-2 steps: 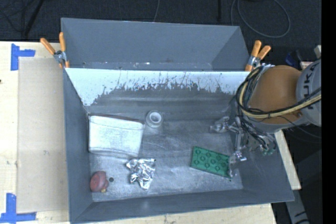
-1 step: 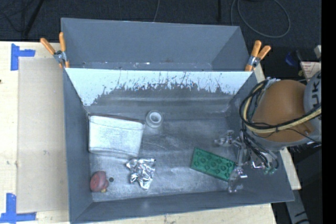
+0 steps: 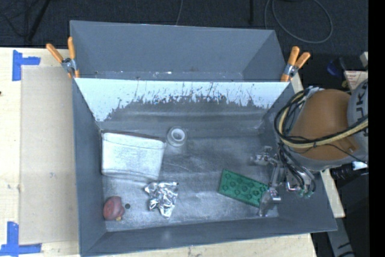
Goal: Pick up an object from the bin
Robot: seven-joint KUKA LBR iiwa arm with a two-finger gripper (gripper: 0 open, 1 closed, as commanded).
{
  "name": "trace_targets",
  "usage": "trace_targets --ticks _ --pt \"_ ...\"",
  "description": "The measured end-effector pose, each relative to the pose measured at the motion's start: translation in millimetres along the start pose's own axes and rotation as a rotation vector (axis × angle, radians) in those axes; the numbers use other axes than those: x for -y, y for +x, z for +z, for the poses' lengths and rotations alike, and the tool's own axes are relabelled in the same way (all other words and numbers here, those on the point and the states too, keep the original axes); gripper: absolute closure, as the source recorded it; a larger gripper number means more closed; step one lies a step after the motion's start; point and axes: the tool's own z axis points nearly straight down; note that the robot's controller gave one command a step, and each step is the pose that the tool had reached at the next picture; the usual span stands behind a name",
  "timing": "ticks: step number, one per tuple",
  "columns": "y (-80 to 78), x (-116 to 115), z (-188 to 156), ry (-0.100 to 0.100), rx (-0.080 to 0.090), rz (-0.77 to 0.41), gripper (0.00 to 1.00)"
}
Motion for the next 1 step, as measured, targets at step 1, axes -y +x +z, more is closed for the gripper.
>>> trace_targets --ticks 1 --pt "-2.5 4.7 28.5 -0.001 0.004 0.17 0.0"
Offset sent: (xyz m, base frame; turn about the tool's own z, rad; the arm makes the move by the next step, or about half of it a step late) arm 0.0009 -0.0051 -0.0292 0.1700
